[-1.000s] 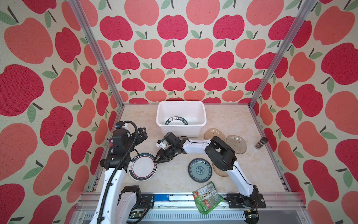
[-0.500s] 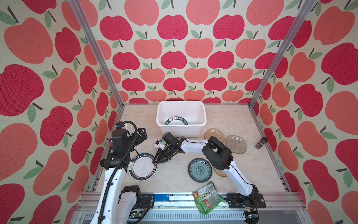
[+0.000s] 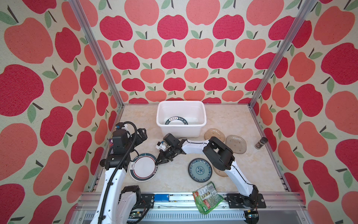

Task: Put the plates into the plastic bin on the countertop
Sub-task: 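Grasp the red-and-green-rimmed plate edge with the right gripper, then lift the red-and-green-rimmed plate and carry it over the bin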

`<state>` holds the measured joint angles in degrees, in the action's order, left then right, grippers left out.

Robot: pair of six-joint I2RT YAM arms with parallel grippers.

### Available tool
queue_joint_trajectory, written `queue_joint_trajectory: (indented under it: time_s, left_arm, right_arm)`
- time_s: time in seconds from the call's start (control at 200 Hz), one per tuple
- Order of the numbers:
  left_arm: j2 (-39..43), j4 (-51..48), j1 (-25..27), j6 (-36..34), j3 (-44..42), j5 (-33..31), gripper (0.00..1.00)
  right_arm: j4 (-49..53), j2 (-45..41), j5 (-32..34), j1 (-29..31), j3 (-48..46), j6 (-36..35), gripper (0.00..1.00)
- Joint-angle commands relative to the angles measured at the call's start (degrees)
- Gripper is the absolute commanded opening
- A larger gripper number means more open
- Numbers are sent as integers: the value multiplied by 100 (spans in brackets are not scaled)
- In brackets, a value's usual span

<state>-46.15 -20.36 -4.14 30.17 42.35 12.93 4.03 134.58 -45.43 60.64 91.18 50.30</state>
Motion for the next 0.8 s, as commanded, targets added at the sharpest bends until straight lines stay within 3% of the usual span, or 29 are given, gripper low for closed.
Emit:
queue_joint_trajectory:
  time_s: [0.0,0.14,0.3,0.46,0.645,0.795]
  left_arm:
    - [43,103,-47,66,134,30,99]
    - [-23,41,-52,81,371,43,99]
    - [-229,147,-51,220,622,51,99]
    - [-498,287,-60,274,942,-11,99]
    - [-1004,694,-60,382,1118,167,99]
    - [-1322,795,-59,369,1322,219,99]
  right_arm:
    - [577,-721,241,-16,-264,-536,0]
    - [2166,-1820,825,-89,-537,-1484,0]
    - [3106,-3241,1165,-477,-949,-1580,0]
    - [4383,-4069,1773,-1088,-197,-1941,0]
    - [5190,-3460,1842,-1926,1646,-2431,0]
    - [5151,-2497,1615,-2520,3024,-2215,0]
